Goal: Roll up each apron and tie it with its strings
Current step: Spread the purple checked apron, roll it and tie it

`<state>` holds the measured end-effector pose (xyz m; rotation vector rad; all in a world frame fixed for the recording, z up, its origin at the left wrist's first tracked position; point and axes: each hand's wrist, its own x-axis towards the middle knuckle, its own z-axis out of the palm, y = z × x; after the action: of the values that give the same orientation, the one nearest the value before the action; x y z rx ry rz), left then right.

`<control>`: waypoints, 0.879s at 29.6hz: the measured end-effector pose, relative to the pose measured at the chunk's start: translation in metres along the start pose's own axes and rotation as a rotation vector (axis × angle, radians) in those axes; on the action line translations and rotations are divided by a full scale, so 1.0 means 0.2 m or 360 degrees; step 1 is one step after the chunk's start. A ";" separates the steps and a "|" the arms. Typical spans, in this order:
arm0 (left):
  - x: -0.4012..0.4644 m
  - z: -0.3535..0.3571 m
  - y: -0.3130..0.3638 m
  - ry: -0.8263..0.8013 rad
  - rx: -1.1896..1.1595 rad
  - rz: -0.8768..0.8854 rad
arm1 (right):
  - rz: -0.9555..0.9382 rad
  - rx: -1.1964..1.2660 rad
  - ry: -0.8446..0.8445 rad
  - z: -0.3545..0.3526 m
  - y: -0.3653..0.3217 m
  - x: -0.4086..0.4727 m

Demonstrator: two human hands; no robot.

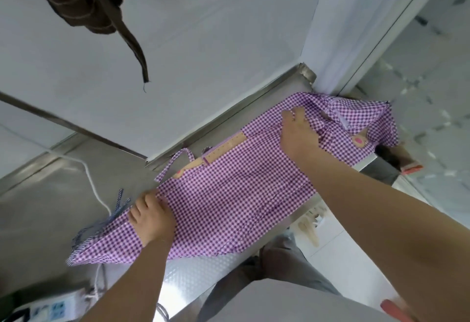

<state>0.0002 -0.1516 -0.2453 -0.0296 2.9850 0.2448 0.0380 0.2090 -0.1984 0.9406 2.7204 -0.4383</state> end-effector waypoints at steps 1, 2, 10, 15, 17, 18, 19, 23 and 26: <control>-0.03 0.01 0.05 0.0052 -0.0045 0.0034 | -0.0056 -0.0049 0.0046 0.03 0.00 -0.02; -0.07 0.03 0.13 0.0053 -0.0071 0.0124 | -0.0169 -0.0112 0.0107 0.06 0.01 -0.04; -0.27 0.15 0.56 -0.0698 0.0405 0.0652 | -0.1307 -0.0447 -0.0385 0.38 0.02 -0.22; -0.21 0.17 0.57 -0.0809 0.0462 0.0608 | -0.0435 -0.0141 -0.0306 0.23 0.22 0.07; -0.21 0.17 0.57 -0.0836 0.0460 0.0597 | -0.0370 0.0142 -0.0026 0.17 0.26 0.10; -0.21 0.18 0.57 -0.0834 0.0462 0.0594 | -0.0540 0.0123 0.0188 0.16 0.24 0.08; -0.21 0.18 0.56 -0.0822 0.0457 0.0586 | -0.0791 0.0070 0.0344 0.16 0.22 0.04; -0.21 0.20 0.57 -0.0819 0.0501 0.0614 | -0.1753 -0.0243 0.0004 0.33 0.09 -0.26; -0.22 0.18 0.53 -0.0698 0.0483 0.0730 | -0.1809 -0.0397 -0.0379 0.47 0.09 -0.40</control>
<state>0.0453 -0.0409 -0.2560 0.6545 2.5170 -0.1425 0.1213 0.1439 -0.2650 -0.7481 2.7067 -0.3218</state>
